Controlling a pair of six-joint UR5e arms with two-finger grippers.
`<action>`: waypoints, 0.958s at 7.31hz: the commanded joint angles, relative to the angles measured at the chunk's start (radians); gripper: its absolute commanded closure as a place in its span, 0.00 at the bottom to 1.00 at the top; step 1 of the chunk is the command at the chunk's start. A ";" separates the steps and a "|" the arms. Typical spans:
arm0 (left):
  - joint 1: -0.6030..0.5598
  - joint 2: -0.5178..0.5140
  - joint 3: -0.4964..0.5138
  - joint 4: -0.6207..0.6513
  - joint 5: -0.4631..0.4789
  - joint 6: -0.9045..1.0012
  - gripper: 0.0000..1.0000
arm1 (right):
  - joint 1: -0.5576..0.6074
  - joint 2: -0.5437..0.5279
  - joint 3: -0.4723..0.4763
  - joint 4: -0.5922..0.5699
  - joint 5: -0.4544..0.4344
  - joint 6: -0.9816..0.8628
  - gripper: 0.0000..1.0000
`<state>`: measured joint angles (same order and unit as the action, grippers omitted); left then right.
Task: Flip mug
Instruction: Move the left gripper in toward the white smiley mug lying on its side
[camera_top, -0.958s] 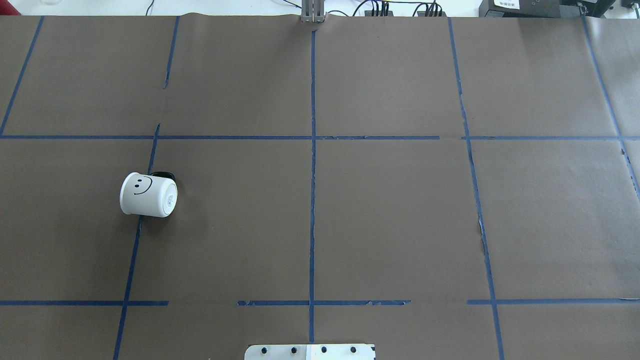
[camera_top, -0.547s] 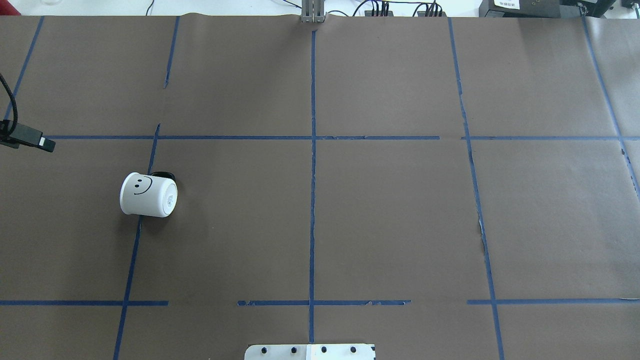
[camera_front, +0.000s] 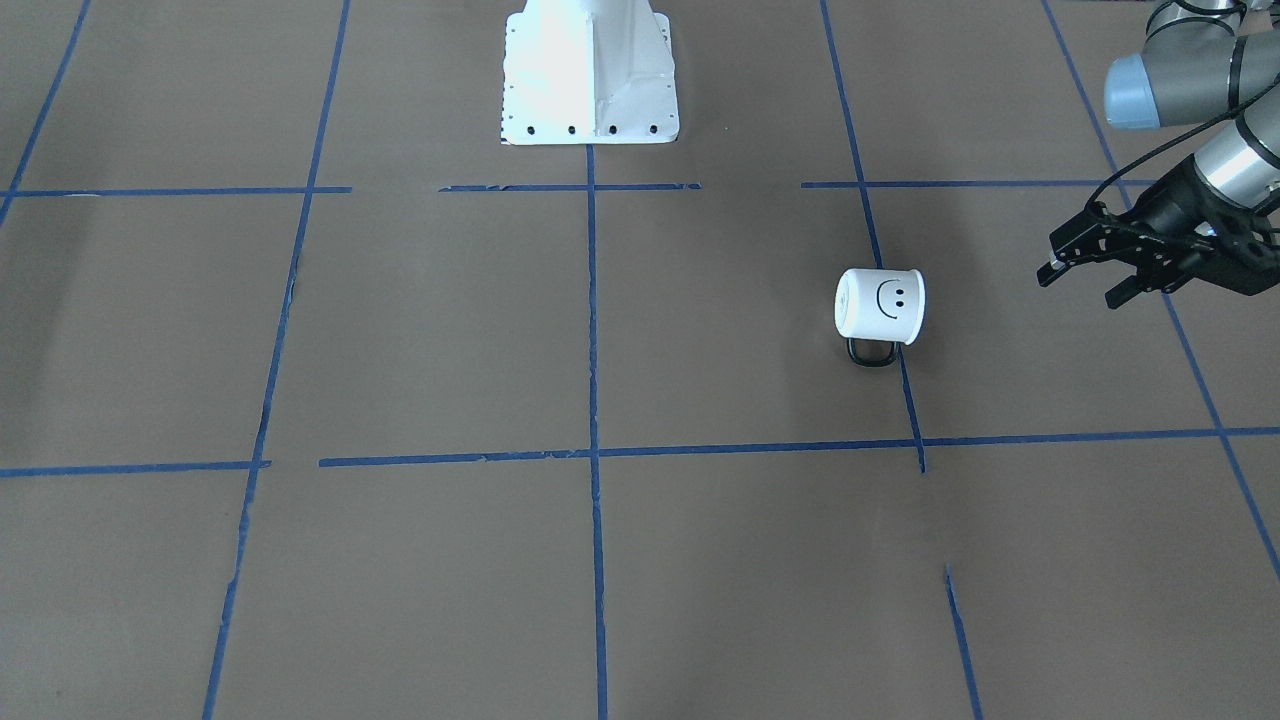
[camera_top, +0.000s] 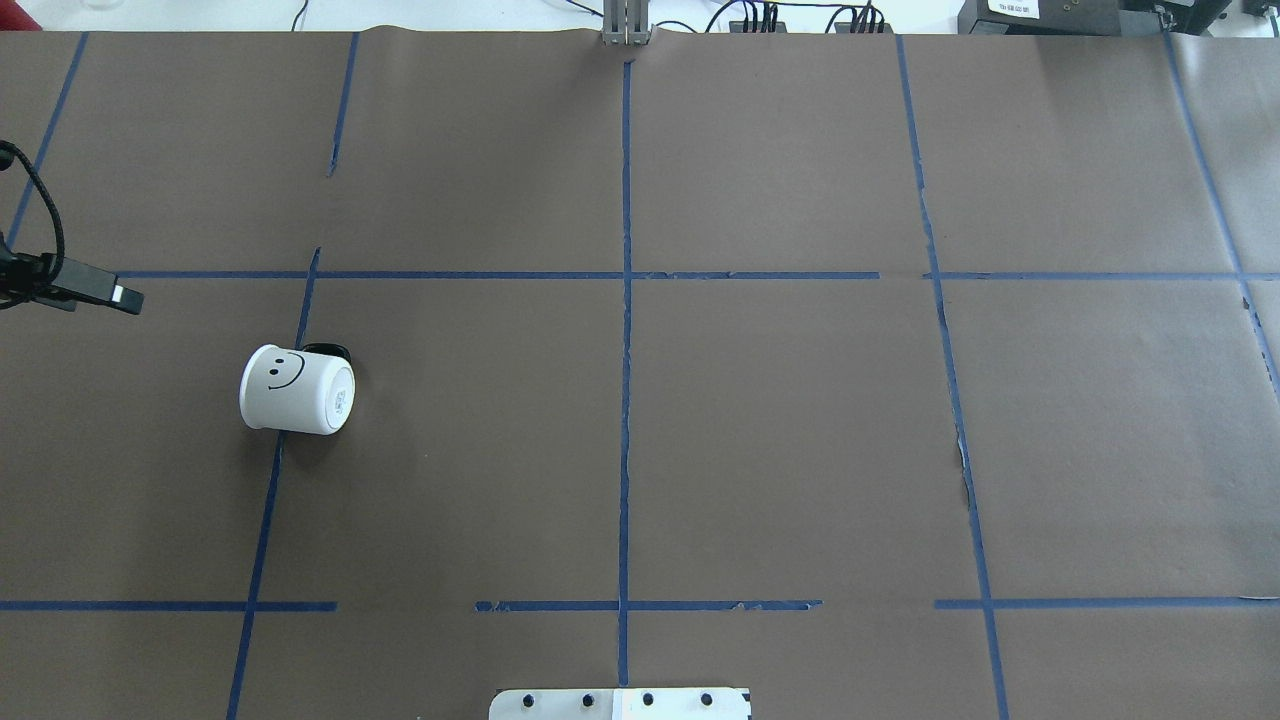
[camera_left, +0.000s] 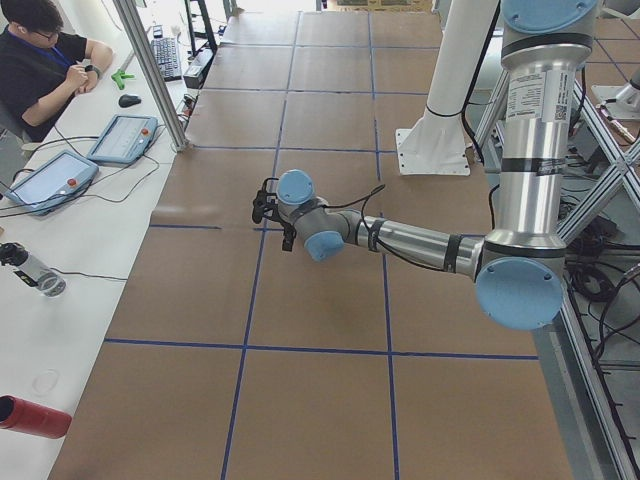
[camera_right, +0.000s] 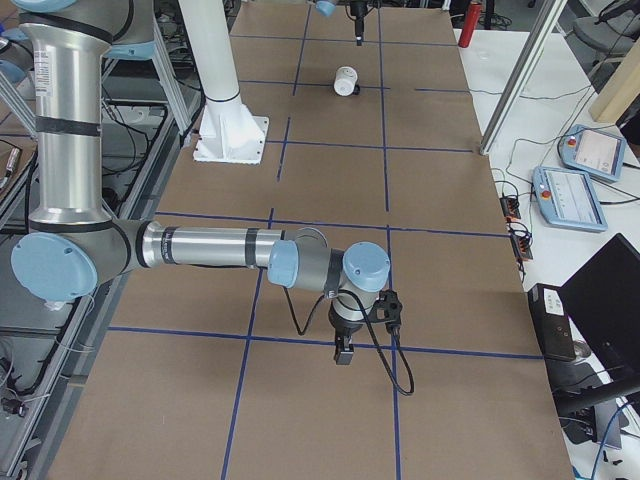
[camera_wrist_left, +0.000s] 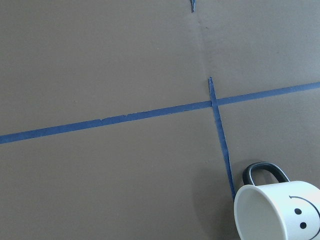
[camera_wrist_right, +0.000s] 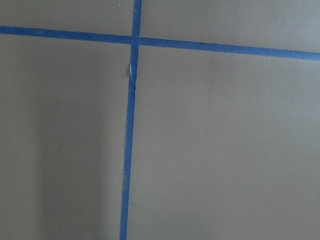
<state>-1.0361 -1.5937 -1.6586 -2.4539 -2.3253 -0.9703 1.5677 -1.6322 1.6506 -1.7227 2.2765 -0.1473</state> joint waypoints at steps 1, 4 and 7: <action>0.121 -0.048 0.083 -0.222 0.139 -0.253 0.00 | 0.000 0.000 0.000 0.000 0.000 0.000 0.00; 0.181 -0.054 0.239 -0.677 0.132 -0.333 0.00 | 0.000 0.000 0.000 0.000 0.000 0.000 0.00; 0.195 -0.054 0.253 -0.765 0.078 -0.408 0.00 | 0.000 0.000 0.000 0.000 0.000 0.000 0.00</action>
<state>-0.8507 -1.6471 -1.4173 -3.1551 -2.2325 -1.3340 1.5678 -1.6321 1.6506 -1.7227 2.2764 -0.1473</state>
